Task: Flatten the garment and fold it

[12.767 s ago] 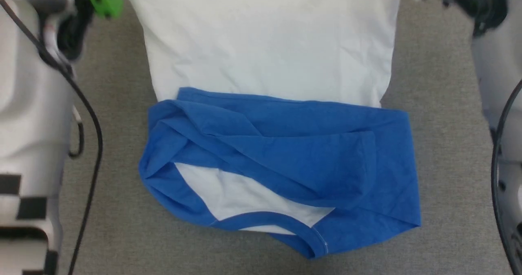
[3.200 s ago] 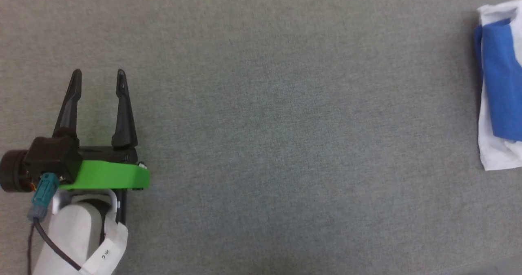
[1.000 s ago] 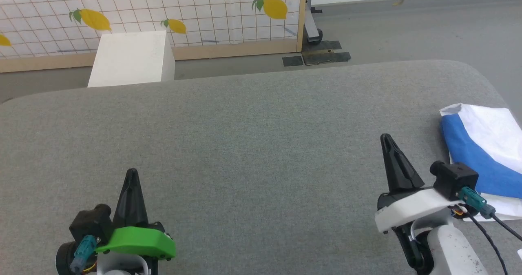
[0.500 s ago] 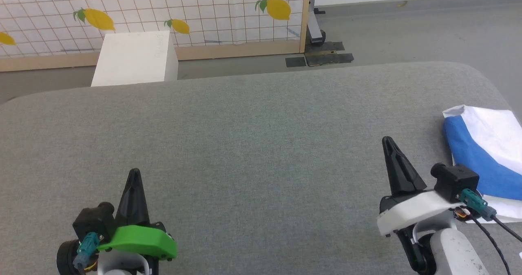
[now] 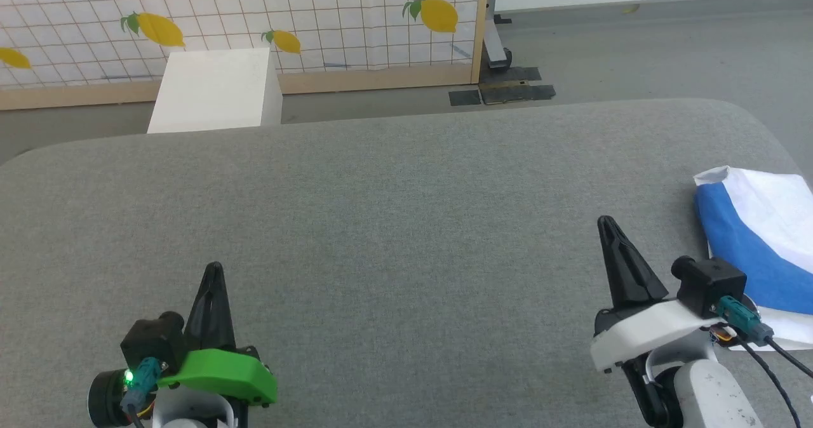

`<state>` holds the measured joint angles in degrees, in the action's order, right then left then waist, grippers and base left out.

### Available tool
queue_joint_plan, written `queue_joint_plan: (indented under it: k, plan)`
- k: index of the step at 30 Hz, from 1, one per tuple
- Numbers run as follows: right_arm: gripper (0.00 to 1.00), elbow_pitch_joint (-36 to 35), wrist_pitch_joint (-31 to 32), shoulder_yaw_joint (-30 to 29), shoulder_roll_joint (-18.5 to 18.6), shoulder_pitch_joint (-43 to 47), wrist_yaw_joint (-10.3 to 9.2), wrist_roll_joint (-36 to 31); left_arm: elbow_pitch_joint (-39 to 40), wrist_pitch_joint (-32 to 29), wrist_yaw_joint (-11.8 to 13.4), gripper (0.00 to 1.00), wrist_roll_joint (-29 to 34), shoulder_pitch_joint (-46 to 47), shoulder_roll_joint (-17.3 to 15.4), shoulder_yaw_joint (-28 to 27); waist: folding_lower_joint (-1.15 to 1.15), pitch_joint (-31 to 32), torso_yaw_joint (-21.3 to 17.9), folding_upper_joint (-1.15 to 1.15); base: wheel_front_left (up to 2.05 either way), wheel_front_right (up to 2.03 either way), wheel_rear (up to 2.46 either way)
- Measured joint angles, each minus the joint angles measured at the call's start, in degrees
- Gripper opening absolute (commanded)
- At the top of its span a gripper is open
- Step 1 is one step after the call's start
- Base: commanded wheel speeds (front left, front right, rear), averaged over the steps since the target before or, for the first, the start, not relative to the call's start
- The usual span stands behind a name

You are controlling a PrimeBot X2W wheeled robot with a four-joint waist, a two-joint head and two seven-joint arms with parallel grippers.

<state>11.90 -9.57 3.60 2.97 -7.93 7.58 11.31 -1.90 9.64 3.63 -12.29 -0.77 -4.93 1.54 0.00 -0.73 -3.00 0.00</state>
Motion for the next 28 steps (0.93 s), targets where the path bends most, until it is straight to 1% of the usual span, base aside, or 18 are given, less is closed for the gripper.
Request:
queue_joint_plan:
  k: [10,12,28]
  plan:
    - [0.00,-1.4,1.1,-0.4,0.0,1.1,-0.01,-1.3,0.2,-1.1,-0.1,0.00,0.9,0.0,0.3,-0.2,0.00,0.1,0.4,0.00,0.00,0.00,0.00]
    - [0.00,-1.7,1.3,-0.5,0.0,1.1,-0.01,-1.5,0.3,-1.3,-0.5,0.00,1.3,0.0,0.4,-0.2,0.00,0.1,0.4,0.00,0.00,0.00,0.00]
    - [0.00,-3.9,3.1,-1.2,0.0,2.4,-0.01,-3.8,0.6,-3.1,-1.1,0.00,3.9,0.0,0.8,-0.5,0.00,0.3,1.0,0.00,0.00,0.00,0.00]
